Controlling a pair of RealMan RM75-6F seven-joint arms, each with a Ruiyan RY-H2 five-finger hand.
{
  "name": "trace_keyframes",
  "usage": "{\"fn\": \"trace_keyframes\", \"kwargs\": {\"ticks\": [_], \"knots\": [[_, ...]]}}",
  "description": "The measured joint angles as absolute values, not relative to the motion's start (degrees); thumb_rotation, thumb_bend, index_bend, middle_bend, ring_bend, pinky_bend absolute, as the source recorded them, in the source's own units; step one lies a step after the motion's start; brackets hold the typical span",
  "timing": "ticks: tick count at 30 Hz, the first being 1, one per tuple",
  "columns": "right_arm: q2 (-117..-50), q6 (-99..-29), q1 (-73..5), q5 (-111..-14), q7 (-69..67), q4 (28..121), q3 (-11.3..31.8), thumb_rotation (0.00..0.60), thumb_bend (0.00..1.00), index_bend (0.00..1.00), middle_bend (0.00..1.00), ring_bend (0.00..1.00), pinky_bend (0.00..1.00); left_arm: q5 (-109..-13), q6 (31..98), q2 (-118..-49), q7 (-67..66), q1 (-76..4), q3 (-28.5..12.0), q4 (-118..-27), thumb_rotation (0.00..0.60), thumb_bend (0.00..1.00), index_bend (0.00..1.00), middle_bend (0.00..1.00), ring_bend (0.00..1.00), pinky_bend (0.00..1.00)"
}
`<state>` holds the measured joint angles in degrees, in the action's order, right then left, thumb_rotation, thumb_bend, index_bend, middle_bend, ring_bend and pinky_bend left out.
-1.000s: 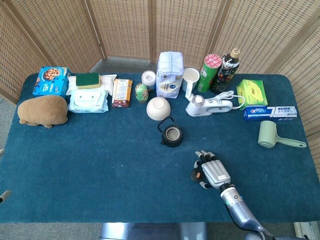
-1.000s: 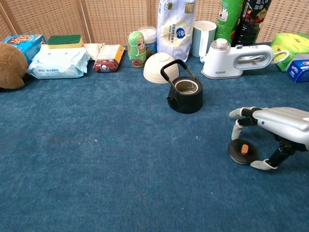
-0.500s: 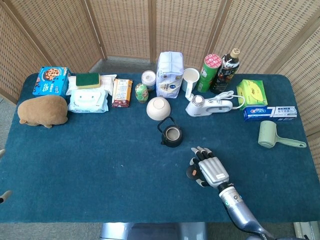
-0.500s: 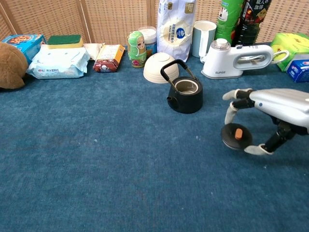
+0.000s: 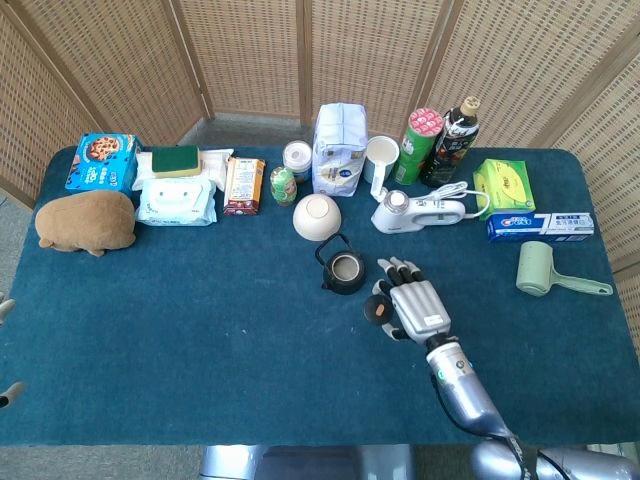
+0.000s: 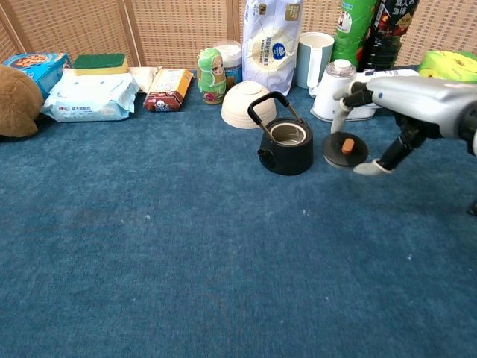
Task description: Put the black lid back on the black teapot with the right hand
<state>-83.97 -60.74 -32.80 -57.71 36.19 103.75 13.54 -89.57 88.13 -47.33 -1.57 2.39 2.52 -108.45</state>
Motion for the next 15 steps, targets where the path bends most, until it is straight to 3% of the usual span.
{"fn": "trace_keyframes", "kwargs": {"ticks": [8,15], "knots": [[-87.2,-62.0,-38.8,-45.2,42.8,101.3,18.3,0.6,0.34,0.38,0.08,0.05,0.05,-89.5,87.8,-47.4,-2.0,2.3,2.7,-108.7,0.6,0.09,0.0,0.0,0.0,0.02],[-90.8,-64.4,-43.0,-38.7,48.2,97.5,19.3,0.6,0.34,0.38,0.08,0.05,0.05,-89.0,87.7,-47.1,-1.2,2.2,2.5,-108.7,0.6,0.09,0.0,0.0,0.0,0.02]]}}
